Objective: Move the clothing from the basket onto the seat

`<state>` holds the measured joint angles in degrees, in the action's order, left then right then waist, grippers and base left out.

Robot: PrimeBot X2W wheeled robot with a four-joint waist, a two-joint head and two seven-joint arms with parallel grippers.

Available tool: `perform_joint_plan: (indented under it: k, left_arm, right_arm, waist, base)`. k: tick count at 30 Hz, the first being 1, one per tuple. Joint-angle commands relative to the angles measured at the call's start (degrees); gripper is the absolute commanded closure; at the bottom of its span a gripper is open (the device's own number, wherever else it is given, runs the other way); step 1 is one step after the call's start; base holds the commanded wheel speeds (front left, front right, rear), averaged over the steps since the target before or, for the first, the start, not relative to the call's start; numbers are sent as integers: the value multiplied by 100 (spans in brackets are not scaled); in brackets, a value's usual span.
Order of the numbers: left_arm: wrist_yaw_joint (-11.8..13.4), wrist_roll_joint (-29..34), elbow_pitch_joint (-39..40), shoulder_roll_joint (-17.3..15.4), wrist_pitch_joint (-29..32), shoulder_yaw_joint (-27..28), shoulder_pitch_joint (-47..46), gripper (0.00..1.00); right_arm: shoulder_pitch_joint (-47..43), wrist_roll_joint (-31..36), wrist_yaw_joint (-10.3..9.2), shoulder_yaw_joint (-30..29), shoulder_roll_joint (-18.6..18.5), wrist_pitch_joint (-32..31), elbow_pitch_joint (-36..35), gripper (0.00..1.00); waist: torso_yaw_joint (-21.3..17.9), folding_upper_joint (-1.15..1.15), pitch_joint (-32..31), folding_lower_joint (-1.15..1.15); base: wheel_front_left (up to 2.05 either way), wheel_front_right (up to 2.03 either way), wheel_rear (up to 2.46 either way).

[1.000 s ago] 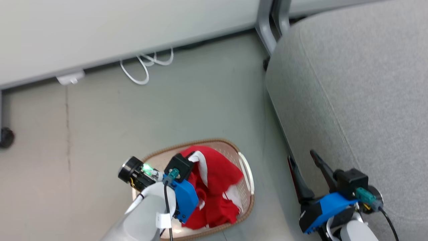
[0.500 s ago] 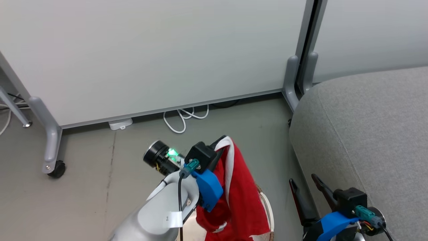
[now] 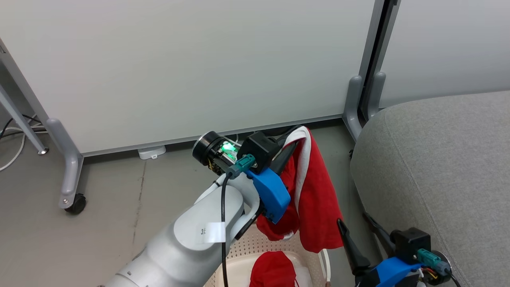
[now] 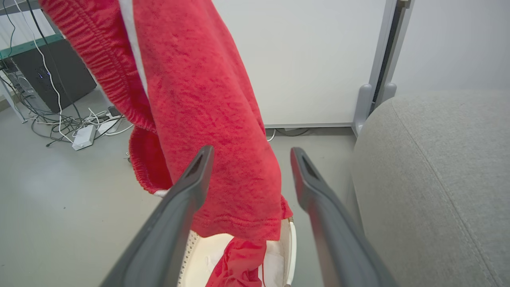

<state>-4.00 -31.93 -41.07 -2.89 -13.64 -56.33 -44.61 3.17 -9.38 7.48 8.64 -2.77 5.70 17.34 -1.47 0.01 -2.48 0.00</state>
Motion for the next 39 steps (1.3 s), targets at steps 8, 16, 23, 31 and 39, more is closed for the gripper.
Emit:
perform_joint_plan:
  k: [8,16,23,31,39]
  left_arm:
    - [159,-549,31,-1,23,-385,-277,100]
    - [231,-767,-63,2,-27,-662,-338,100]
    - [264,-949,-123,1,-79,-866,-384,100]
    - [304,-1126,-147,1,-124,-1048,-451,100]
    - [323,-1270,-102,1,-146,-1227,-533,100]
  right_arm:
    - [-23,-77,3,125,-21,41,11,0]
    - [-13,-105,3,165,-21,29,-1,0]
    - [308,-215,3,464,-21,-51,-46,0]
    - [1004,-67,3,749,-21,-262,69,0]
    - [1542,56,3,814,-21,-415,537,0]
  waist:
    - [-21,-1,4,0]
    - [-19,-1,32,0]
    - [-45,-1,91,0]
    - [-78,-1,192,0]
    - [-41,-1,223,0]
  base:
    - [0,0,0]
    - [0,0,0]
    - [0,0,0]
    - [0,0,0]
    - [0,0,0]
